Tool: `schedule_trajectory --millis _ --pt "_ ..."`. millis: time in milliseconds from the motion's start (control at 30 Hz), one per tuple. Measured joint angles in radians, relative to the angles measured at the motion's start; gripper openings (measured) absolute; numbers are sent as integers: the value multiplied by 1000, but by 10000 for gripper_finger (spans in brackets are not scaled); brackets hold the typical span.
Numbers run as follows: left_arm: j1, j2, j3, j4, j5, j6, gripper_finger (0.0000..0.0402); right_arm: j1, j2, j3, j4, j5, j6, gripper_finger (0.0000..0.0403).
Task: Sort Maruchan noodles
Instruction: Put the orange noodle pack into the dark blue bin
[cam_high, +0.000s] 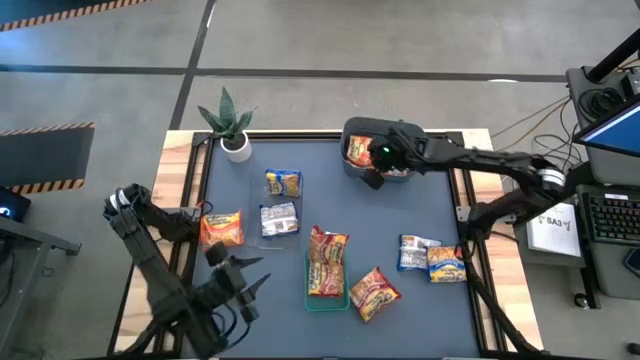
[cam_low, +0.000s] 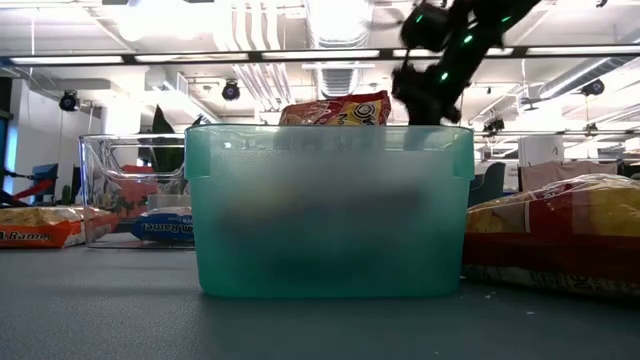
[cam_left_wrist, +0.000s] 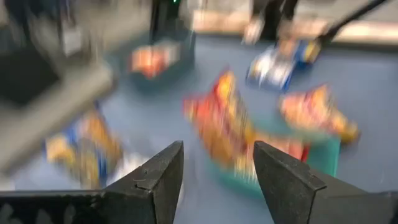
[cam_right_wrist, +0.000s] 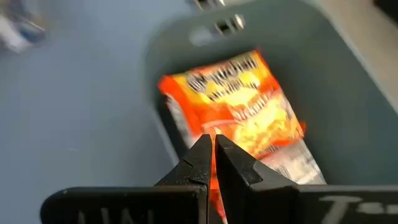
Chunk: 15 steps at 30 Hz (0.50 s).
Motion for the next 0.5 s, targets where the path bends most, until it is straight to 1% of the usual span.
schedule_trajectory --millis 133,233,300,400,500 --pt "108 0 -44 -51 327 -165 166 52 -140 -95 75 0 21 12" --pt "200 0 -78 -88 534 -212 154 88 -234 -155 124 0 40 12" --pt "249 0 -105 -99 630 -210 147 107 -286 -189 153 0 45 12" --pt "310 -8 -162 -101 744 -192 136 132 -352 -237 200 0 46 12" --pt "335 -30 -222 -103 851 -136 123 149 -400 -265 226 0 55 12"
